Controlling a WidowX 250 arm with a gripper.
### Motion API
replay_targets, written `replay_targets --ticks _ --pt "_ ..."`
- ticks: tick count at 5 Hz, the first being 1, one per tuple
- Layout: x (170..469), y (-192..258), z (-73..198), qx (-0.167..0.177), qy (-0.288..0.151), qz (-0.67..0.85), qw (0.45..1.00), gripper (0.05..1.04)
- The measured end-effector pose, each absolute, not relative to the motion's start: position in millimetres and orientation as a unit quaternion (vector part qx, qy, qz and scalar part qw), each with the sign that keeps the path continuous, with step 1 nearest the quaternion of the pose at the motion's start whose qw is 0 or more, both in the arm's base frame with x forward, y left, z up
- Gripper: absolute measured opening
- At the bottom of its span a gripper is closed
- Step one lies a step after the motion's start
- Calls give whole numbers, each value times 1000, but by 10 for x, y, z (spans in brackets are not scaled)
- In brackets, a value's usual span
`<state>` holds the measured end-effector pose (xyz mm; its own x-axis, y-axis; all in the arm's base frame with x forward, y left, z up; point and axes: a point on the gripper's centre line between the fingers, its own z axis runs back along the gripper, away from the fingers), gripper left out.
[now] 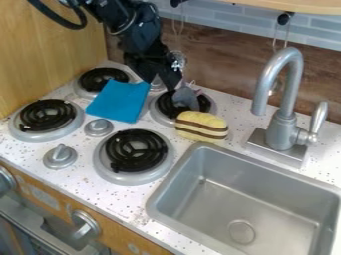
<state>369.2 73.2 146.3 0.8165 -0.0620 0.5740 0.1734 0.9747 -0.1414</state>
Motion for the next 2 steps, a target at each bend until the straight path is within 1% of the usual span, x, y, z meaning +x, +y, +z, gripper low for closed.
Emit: replay_targets --ticks 1,2 --pt "3687 713 1330 -101 -280 -61 953 1001" --pt "3895 724 1139 -96 -274 -57 955 1001"
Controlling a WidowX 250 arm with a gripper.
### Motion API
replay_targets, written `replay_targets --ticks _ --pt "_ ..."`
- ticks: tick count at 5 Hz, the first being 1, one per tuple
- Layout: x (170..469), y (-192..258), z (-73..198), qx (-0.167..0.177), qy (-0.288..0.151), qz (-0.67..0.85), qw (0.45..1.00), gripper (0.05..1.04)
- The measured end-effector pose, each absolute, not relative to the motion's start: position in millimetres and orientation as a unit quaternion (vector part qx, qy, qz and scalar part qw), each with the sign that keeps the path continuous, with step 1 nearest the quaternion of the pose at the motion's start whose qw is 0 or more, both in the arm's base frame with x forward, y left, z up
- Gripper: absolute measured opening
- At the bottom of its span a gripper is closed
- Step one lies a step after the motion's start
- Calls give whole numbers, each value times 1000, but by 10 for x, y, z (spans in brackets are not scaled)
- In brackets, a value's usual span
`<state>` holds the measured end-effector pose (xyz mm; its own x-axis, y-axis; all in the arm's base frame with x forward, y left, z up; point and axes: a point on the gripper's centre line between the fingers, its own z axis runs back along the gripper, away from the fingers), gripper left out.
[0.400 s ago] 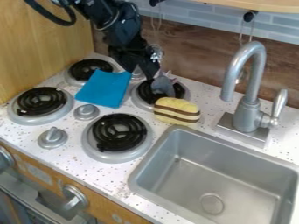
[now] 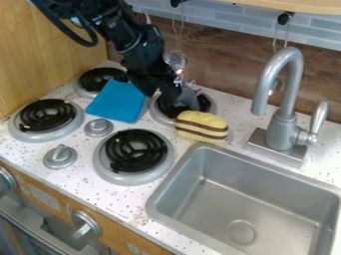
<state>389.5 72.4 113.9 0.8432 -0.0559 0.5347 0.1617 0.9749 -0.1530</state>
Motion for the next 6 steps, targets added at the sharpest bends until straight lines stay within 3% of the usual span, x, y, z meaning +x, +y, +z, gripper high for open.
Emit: replay_targets --ticks 2,3,5,6 --pt "4470 834 876 -54 -295 -51 952 1001" --pt "4638 939 900 -49 -306 -37 950 1001" --pt "4794 849 784 -92 -317 -38 943 1001" --pt "4840 804 706 -113 -319 -36 940 947"
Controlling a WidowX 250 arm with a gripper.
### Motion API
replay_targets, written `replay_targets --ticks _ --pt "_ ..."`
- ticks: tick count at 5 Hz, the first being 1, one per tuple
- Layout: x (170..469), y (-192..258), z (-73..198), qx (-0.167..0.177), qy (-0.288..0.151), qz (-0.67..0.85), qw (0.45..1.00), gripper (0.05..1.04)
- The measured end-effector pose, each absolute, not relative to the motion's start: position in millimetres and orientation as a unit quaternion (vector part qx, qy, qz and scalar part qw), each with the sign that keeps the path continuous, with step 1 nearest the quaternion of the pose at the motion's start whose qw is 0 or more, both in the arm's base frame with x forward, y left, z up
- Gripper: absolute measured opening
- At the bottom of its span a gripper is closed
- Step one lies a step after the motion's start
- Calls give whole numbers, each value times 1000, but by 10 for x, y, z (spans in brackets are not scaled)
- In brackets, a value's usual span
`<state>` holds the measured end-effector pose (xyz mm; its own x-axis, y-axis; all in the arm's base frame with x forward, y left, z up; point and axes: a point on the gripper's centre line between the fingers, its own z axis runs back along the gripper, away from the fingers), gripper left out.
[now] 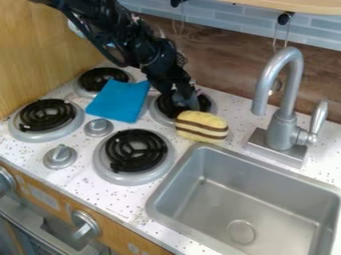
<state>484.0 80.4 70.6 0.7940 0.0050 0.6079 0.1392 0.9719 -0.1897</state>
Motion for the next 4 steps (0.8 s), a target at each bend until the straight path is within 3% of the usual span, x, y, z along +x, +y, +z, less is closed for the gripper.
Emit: replay_targets --ticks 1,2,3,4 --pt "4879 779 623 -123 -316 -48 940 727" --pt "4889 797 592 -109 -319 -43 940 444" --pt "4856 792 531 -107 -316 -41 942 285" --pt "4794 844 507 -100 -316 -42 943 249"
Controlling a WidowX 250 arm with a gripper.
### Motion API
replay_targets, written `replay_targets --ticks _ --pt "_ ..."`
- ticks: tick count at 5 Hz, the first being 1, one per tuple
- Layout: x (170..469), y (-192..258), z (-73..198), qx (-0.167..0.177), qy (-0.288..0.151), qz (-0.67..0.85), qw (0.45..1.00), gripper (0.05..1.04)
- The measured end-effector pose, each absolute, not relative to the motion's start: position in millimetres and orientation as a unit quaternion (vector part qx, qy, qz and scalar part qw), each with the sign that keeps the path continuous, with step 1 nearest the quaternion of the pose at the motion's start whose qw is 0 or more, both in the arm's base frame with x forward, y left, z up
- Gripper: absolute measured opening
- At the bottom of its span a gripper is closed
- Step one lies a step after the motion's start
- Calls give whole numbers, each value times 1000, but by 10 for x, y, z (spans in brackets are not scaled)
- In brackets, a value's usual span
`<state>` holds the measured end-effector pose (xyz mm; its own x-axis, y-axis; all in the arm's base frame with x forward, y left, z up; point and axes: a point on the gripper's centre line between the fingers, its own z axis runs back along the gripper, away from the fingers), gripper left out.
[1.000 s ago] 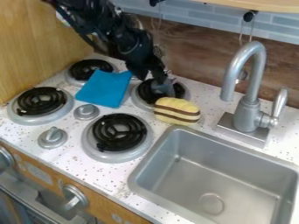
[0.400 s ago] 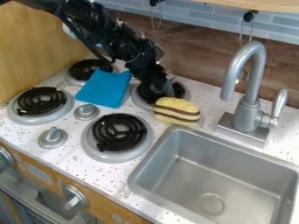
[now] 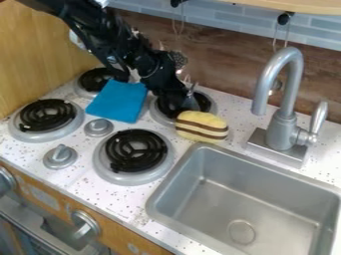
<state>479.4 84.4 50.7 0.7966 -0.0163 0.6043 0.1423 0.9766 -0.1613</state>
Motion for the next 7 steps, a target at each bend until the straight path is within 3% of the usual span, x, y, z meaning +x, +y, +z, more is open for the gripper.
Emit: replay_targets --ticks 1,2,4,6,7 --pt "4672 897 652 -92 -327 -40 940 239" --pt "4542 949 1024 -52 -359 -39 931 239" --pt "3934 1217 1612 18 -418 12 908 239" --pt "3035 1380 1482 53 -347 1 936 239" --pt "2823 1390 1248 48 -305 -6 951 239"
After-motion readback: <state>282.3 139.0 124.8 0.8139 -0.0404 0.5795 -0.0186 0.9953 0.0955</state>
